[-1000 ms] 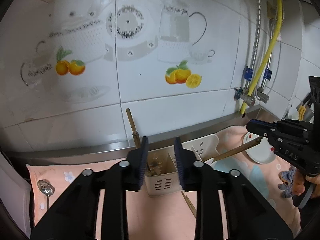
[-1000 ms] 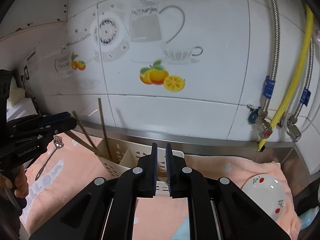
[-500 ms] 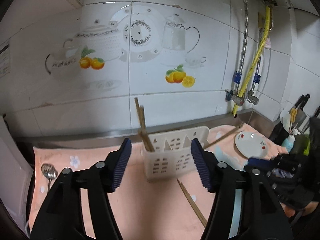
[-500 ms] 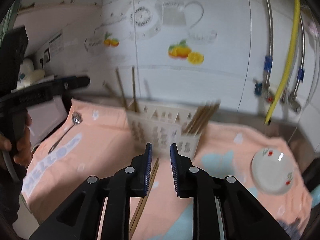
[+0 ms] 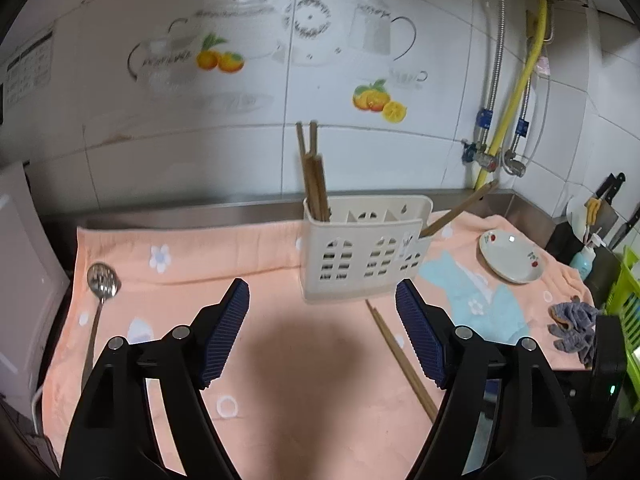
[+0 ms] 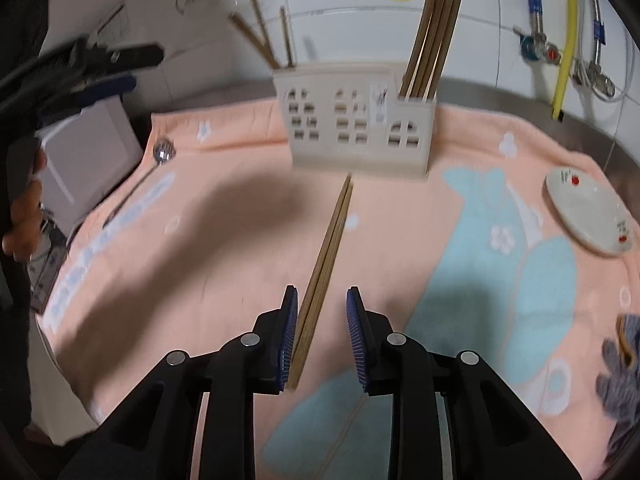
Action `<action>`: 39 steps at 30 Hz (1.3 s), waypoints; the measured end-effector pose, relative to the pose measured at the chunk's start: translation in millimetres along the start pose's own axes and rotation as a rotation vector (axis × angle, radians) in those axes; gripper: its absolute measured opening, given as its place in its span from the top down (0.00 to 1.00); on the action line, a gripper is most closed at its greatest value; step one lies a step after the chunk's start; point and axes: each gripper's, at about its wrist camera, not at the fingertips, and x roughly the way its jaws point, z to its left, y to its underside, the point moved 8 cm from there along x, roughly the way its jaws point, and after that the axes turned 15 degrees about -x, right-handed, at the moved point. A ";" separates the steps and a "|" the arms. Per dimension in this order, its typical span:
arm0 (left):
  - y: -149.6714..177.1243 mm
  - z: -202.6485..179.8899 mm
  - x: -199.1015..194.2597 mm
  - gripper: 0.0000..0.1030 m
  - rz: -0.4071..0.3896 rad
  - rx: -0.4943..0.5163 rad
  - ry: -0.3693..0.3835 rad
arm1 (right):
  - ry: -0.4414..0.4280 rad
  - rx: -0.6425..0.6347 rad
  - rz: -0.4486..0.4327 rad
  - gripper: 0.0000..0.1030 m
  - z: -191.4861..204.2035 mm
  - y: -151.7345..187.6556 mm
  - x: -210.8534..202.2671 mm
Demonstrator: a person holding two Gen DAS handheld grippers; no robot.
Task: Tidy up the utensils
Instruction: 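Move the right gripper back to the last chopsticks and close on one, then lift the gripped chopstick off the towel with the right gripper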
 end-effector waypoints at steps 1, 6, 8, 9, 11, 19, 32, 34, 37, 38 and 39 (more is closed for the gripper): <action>2.8 2.7 0.3 0.27 0.005 -0.008 -0.002 | -0.017 0.010 0.010 0.72 5.3 7.7 1.9; 10.8 10.3 2.4 0.26 0.020 -0.026 -0.008 | -0.043 -0.005 0.051 0.72 23.6 29.1 10.7; 11.9 12.0 3.4 0.26 0.024 -0.032 -0.011 | -0.035 -0.023 0.066 0.72 29.5 35.6 15.0; 12.6 12.4 3.7 0.26 0.025 -0.032 -0.010 | -0.031 -0.027 0.071 0.72 30.2 37.4 16.3; 13.8 12.9 4.2 0.25 0.028 -0.030 -0.013 | -0.029 -0.029 0.081 0.72 31.1 41.6 20.0; 17.0 14.9 7.5 0.25 0.038 -0.043 -0.015 | 0.002 0.001 0.077 0.72 16.1 39.4 22.8; 21.2 20.7 12.3 0.25 0.049 -0.052 -0.020 | 0.003 0.048 0.087 0.87 9.2 22.6 45.2; 22.5 23.1 13.6 0.25 0.053 -0.057 -0.023 | 0.014 0.046 0.097 0.89 8.7 24.1 48.1; 24.0 25.4 15.0 0.25 0.057 -0.061 -0.024 | 0.010 0.050 0.100 0.90 8.7 24.2 49.5; 24.7 26.1 15.8 0.25 0.059 -0.063 -0.024 | 0.011 0.049 0.102 0.91 9.3 23.8 50.0; 25.2 26.5 16.3 0.25 0.061 -0.065 -0.023 | 0.007 0.049 0.103 0.91 10.2 23.8 50.5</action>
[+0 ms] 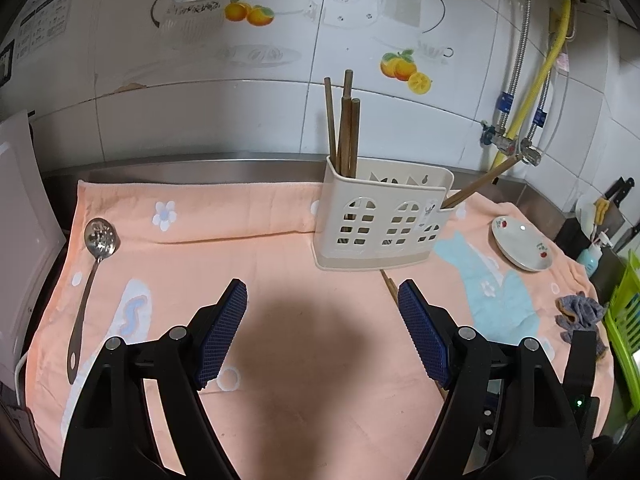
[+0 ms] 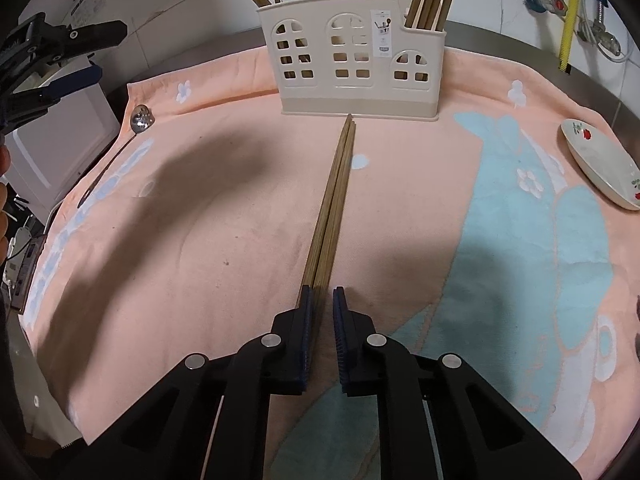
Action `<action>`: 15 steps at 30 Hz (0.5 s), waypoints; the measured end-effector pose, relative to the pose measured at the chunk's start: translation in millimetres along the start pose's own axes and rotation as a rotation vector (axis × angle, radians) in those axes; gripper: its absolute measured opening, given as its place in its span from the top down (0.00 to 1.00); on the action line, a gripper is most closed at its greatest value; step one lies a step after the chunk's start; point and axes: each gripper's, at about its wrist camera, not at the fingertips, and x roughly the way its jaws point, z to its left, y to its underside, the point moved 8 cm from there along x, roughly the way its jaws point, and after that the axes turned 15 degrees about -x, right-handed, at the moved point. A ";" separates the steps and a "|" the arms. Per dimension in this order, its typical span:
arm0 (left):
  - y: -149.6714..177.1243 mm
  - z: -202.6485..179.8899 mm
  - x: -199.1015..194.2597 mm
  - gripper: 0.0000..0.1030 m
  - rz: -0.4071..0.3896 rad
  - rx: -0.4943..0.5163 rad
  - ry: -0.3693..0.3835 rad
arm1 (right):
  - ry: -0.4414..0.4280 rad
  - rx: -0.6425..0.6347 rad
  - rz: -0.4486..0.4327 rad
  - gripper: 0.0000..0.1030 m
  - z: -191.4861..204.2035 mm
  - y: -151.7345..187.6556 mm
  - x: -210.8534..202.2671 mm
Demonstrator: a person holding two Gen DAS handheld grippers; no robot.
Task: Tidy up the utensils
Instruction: 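Lift the gripped chopstick off the towel with the right gripper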
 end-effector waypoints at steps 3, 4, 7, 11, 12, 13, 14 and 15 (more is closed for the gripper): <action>1.3 0.8 0.9 0.25 0.002 -0.004 -0.001 | 0.002 -0.007 0.005 0.92 2.8 -0.8 2.2; 1.6 0.9 1.2 0.25 0.003 -0.004 -0.001 | 0.001 -0.005 0.005 0.92 3.6 -1.0 2.6; 2.2 1.6 0.9 0.25 0.003 -0.005 -0.001 | -0.016 0.014 0.006 0.92 4.3 -1.4 4.2; 3.6 1.5 0.4 0.25 0.003 -0.006 0.000 | -0.005 0.011 0.006 0.92 6.0 -2.2 5.7; 3.3 1.8 0.5 0.25 0.003 -0.007 0.000 | 0.004 0.009 0.007 0.92 5.6 -2.5 6.1; 3.5 1.8 0.4 0.25 0.004 -0.008 0.001 | 0.011 0.007 0.009 0.92 4.8 -2.4 6.2; 3.4 2.0 0.4 0.25 0.004 -0.007 0.001 | 0.021 0.006 0.013 0.92 3.8 -1.7 5.8; 3.5 2.3 0.1 0.25 0.003 -0.006 -0.001 | 0.030 0.007 0.016 0.92 2.3 -0.6 5.7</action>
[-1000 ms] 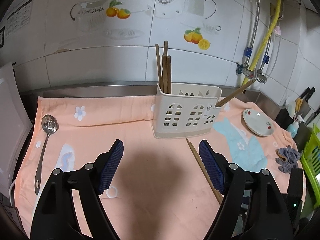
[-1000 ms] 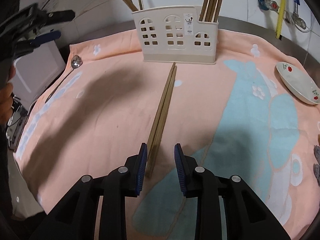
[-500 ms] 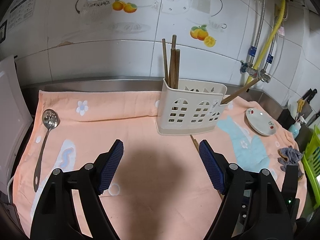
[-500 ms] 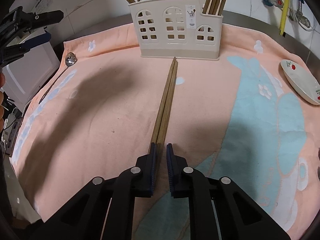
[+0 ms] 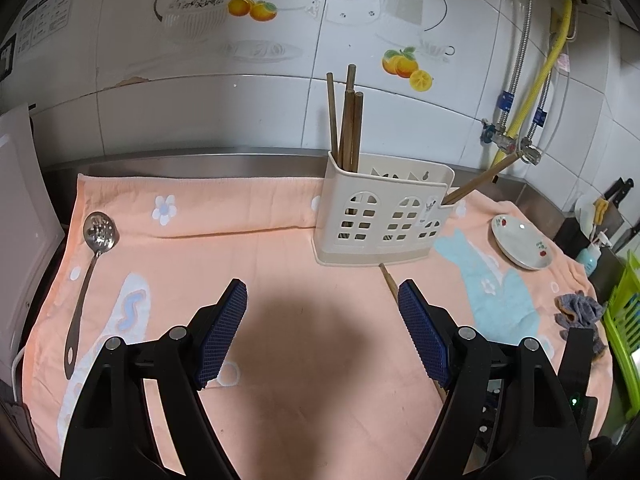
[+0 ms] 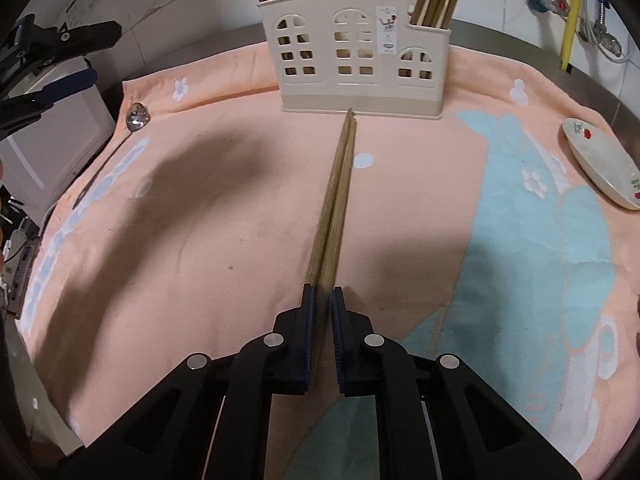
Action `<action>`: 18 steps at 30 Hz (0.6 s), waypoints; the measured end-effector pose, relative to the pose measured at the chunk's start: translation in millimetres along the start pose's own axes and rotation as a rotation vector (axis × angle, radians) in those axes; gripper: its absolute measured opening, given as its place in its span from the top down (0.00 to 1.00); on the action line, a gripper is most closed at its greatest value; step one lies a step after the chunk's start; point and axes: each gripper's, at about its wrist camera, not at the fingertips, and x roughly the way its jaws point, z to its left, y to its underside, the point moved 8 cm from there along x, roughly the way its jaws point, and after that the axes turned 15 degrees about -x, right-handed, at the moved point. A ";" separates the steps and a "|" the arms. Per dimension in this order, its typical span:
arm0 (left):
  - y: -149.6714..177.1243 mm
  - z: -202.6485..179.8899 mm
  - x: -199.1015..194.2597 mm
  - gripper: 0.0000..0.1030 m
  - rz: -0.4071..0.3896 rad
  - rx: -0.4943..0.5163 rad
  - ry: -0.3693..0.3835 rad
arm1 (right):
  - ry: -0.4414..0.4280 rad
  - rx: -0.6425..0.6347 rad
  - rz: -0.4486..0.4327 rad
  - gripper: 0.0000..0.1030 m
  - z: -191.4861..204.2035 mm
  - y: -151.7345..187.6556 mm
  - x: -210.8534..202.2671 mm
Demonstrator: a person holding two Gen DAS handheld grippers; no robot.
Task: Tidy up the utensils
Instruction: 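Lift the gripped chopstick off the towel with the right gripper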
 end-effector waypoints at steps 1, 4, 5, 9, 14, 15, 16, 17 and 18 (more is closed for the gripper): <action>-0.2 0.5 0.0 0.25 -0.002 -0.001 -0.002 | -0.014 0.006 0.011 0.91 0.0 1.9 1.9; 1.4 2.3 0.5 0.25 0.001 -0.008 -0.002 | 0.011 -0.015 0.016 0.92 2.1 2.0 1.9; 1.9 2.9 0.6 0.25 0.002 -0.008 -0.002 | 0.029 -0.031 0.017 0.92 4.0 1.5 1.5; 5.0 2.8 1.2 0.25 0.009 -0.004 -0.002 | 0.047 -0.048 0.012 0.92 5.1 2.1 1.2; 9.7 4.2 3.7 0.25 0.021 -0.008 -0.005 | 0.030 -0.035 -0.006 0.92 3.5 3.2 1.0; 11.8 3.8 4.4 0.25 0.026 -0.006 -0.006 | 0.025 -0.029 -0.010 0.92 2.8 3.3 0.5; 14.4 2.8 5.3 0.25 0.032 -0.003 -0.007 | 0.023 -0.025 -0.015 0.92 2.2 3.3 -0.5; 16.6 1.2 6.1 0.25 0.037 0.001 -0.007 | 0.021 -0.020 -0.019 0.93 2.2 2.9 -1.3; 19.7 -0.5 6.7 0.25 0.043 0.007 -0.007 | 0.020 -0.014 -0.025 0.93 1.7 3.0 -2.8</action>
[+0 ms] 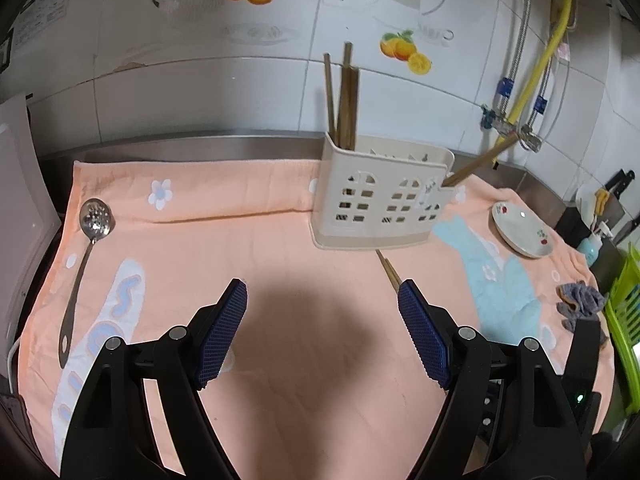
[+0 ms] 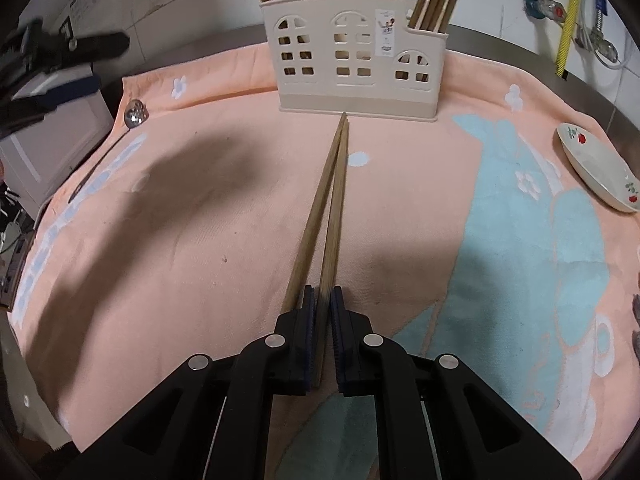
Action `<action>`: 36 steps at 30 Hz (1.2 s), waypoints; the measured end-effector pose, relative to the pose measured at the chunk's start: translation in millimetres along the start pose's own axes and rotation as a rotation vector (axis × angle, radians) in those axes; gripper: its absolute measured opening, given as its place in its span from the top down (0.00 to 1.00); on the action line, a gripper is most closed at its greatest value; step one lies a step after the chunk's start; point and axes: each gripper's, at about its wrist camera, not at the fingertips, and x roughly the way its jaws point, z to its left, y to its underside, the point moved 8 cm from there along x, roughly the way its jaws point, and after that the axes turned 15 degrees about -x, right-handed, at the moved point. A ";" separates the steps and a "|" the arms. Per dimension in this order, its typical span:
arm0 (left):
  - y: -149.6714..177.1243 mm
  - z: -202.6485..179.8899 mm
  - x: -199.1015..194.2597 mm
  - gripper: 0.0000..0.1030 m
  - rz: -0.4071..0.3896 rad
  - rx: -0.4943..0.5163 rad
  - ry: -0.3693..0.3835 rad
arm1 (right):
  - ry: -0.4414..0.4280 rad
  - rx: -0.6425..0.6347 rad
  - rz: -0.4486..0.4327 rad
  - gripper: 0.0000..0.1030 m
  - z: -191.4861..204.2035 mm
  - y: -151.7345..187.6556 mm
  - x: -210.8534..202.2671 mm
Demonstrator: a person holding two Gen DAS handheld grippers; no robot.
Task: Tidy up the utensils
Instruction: 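Lift the gripped chopstick off the towel with the right gripper, then raise the chopstick upright with the right gripper and carry it toward the holder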
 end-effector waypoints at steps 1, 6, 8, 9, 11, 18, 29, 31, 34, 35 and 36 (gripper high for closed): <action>3.5 -1.9 0.9 0.25 0.005 0.007 -0.003 | 0.001 0.003 -0.006 0.93 -0.6 0.3 -1.8; 24.4 -14.0 6.6 0.25 0.048 0.029 0.002 | 0.021 0.017 -0.059 0.94 -12.0 -1.5 -21.0; 35.9 -21.4 9.7 0.25 0.066 0.044 0.001 | 0.030 0.019 -0.084 0.94 -17.7 -3.5 -30.2; 41.2 -24.7 10.9 0.25 0.074 0.049 0.000 | 0.036 0.020 -0.097 0.94 -20.8 -4.5 -35.4; 53.6 -32.2 14.3 0.25 0.095 0.061 0.000 | 0.046 0.018 -0.121 0.94 -26.0 -6.3 -44.7; 98.7 -63.9 32.6 0.39 0.189 0.088 0.023 | 0.054 0.013 -0.168 0.94 -41.1 -5.8 -65.3; 131.5 -83.5 63.4 0.77 0.299 0.067 0.051 | 0.041 0.017 -0.186 0.94 -53.5 -0.2 -70.9; 135.0 -85.6 67.2 0.80 0.309 0.068 0.051 | 0.037 0.018 -0.187 0.94 -53.5 -0.3 -70.0; 136.8 -87.0 71.8 0.84 0.320 0.059 0.051 | 0.031 0.021 -0.187 0.94 -54.5 -0.4 -68.3; 137.5 -86.5 73.7 0.85 0.322 0.057 0.045 | 0.031 0.020 -0.186 0.94 -54.5 -0.5 -67.7; 138.1 -86.3 75.6 0.85 0.325 0.055 0.041 | 0.030 0.019 -0.185 0.94 -54.7 -0.5 -67.4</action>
